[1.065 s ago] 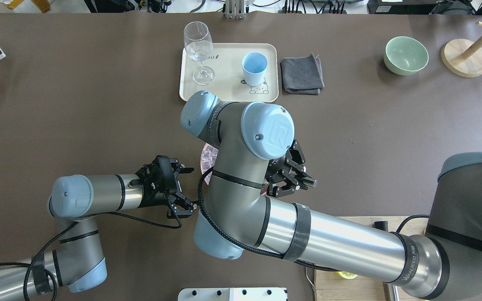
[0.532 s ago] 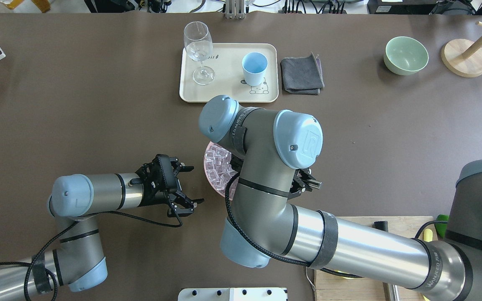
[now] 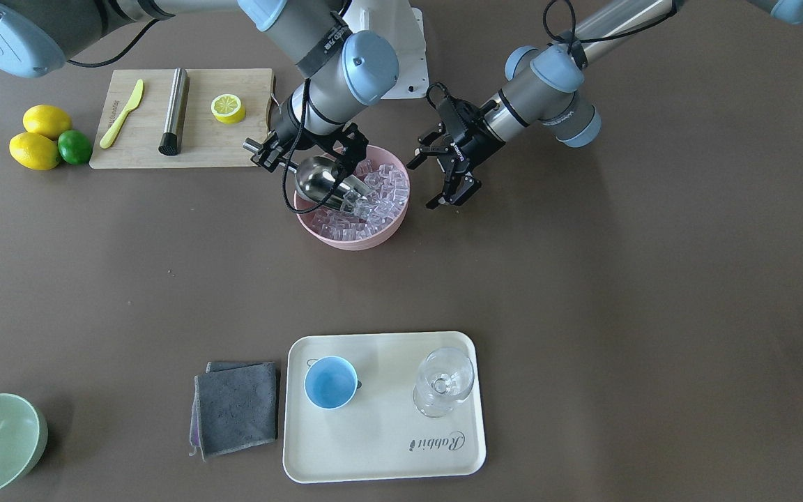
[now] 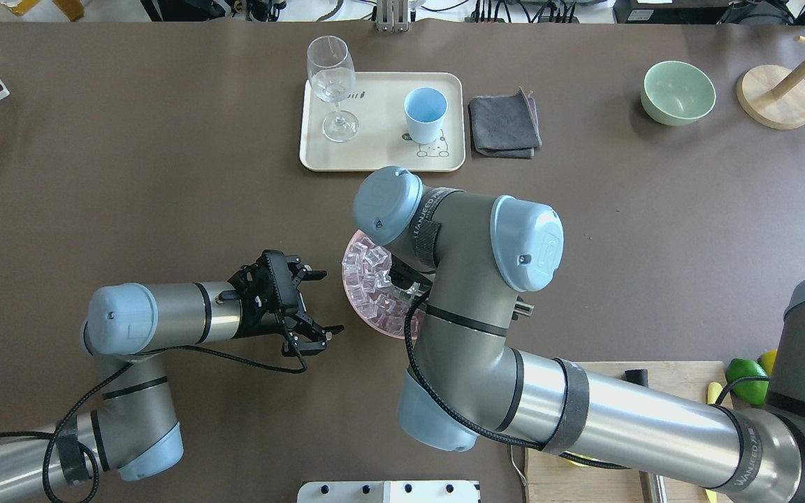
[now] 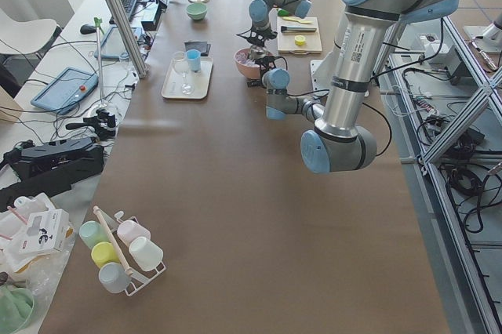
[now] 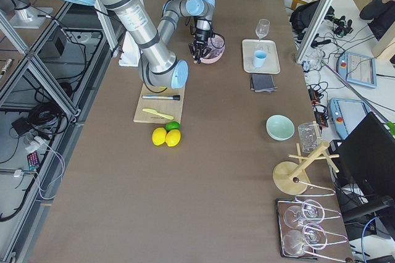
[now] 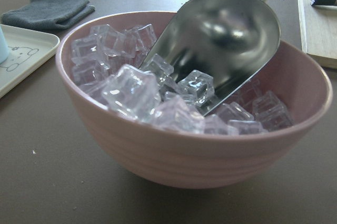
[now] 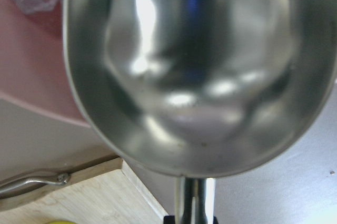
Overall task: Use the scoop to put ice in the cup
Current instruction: 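Dip the scoop into the ice cubes and scoop some up with the right gripper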
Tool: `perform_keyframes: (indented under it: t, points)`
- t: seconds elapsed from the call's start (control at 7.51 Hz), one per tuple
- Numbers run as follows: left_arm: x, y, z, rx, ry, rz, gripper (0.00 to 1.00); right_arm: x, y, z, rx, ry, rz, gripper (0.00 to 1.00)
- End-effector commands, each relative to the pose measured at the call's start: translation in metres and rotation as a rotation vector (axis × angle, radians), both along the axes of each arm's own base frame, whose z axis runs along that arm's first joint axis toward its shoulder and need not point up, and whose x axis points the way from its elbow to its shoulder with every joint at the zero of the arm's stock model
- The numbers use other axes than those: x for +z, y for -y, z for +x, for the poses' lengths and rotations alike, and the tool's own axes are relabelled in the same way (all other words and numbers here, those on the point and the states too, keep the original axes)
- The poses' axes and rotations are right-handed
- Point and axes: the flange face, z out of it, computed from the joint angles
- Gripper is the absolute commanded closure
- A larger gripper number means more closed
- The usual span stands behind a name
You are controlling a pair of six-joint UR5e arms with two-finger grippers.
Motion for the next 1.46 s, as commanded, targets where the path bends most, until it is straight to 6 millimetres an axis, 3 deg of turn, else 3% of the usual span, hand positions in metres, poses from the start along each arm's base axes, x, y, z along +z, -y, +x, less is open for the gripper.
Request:
perform_keyframes:
  t: [0.0, 0.53, 0.67, 1.33]
  points:
    - [-0.002, 0.001, 0.0, 0.001, -0.001, 0.001, 0.02, 0.002, -0.004, 0.008, 0.0, 0.042, 0.019, 1.0]
    - [-0.001, 0.009, -0.006, 0.007, 0.002, 0.0, 0.02, 0.005, -0.01, 0.021, 0.0, 0.09, 0.045, 1.0]
    - [-0.001, 0.019, -0.015, 0.034, 0.002, 0.0, 0.02, 0.024, -0.014, 0.03, 0.0, 0.169, 0.079, 1.0]
    - [0.0, 0.021, -0.019, 0.045, 0.003, 0.0, 0.02, 0.008, -0.023, 0.04, -0.008, 0.272, 0.085, 1.0]
